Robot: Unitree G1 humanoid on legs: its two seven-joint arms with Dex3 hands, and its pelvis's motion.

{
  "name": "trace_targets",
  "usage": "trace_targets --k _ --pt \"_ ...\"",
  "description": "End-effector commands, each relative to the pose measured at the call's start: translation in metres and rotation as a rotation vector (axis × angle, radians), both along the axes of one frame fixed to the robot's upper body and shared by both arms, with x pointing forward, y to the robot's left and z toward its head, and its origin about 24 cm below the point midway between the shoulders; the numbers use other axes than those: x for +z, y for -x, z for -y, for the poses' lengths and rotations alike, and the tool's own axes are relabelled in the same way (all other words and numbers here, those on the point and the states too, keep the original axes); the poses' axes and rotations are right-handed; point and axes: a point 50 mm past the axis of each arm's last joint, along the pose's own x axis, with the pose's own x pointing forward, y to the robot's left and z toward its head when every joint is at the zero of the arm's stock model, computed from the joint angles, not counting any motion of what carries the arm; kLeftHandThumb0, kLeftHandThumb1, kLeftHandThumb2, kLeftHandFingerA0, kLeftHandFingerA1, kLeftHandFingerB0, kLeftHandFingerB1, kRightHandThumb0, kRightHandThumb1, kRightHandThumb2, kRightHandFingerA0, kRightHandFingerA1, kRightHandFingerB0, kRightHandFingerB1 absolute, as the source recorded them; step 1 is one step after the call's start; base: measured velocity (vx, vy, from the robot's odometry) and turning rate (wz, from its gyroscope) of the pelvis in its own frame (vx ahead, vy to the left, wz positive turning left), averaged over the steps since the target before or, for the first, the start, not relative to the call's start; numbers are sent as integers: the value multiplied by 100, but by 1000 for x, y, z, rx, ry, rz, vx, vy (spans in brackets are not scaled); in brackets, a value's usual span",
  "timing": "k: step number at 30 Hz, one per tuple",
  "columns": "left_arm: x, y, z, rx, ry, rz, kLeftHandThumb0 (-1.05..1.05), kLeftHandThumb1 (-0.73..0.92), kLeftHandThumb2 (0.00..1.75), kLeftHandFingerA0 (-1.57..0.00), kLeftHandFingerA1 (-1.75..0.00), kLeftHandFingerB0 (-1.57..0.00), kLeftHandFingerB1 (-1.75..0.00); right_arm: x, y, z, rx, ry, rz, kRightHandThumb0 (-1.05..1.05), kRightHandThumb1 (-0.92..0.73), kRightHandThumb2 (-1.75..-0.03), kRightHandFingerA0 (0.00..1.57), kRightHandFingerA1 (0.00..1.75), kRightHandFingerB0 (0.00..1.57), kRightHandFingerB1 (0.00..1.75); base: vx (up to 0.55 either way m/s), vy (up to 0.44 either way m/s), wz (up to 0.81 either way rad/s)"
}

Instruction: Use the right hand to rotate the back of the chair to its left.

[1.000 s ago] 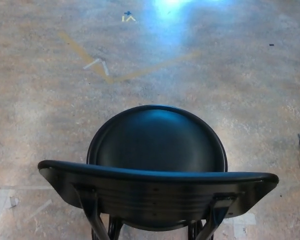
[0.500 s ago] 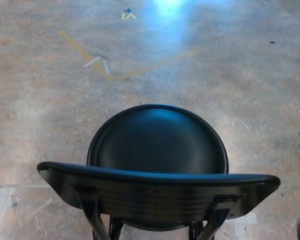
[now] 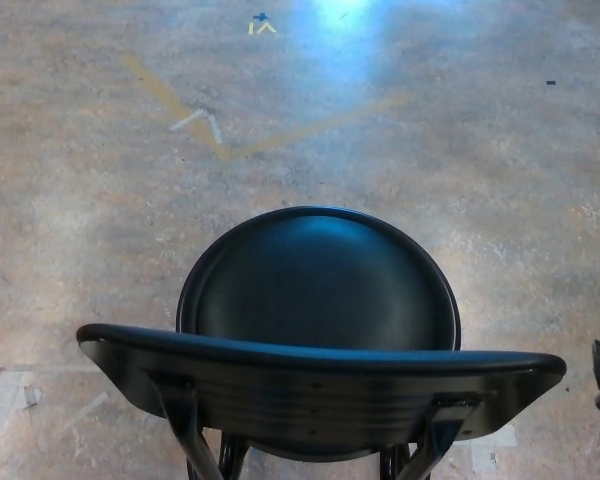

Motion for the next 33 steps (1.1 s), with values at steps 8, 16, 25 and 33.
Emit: trace_targets --k 8,16,25,33 --pt "-1 4 0 3 -5 -18 -45 73 61 -52 -48 -46 -41 30 7 3 257 237 166 -105 -79 -65 0 0 0 0 0 0 0" --pt "-1 4 0 -4 -3 -18 -46 74 61 -52 -47 -43 -40 54 17 9 385 298 223 -105 -79 -56 0 0 0 3 0 0 0" --pt "-1 4 -2 -10 -6 -21 -46 74 61 -50 -45 -43 -40 71 32 7 480 298 221 -105 -73 -58 0 15 0 24 0 0 0" --pt "1 -2 -1 -25 -12 -10 -46 75 62 -51 -46 -43 -40 77 46 -5 552 370 214 -105 -73 -64 0 0 0 4 0 0 0"
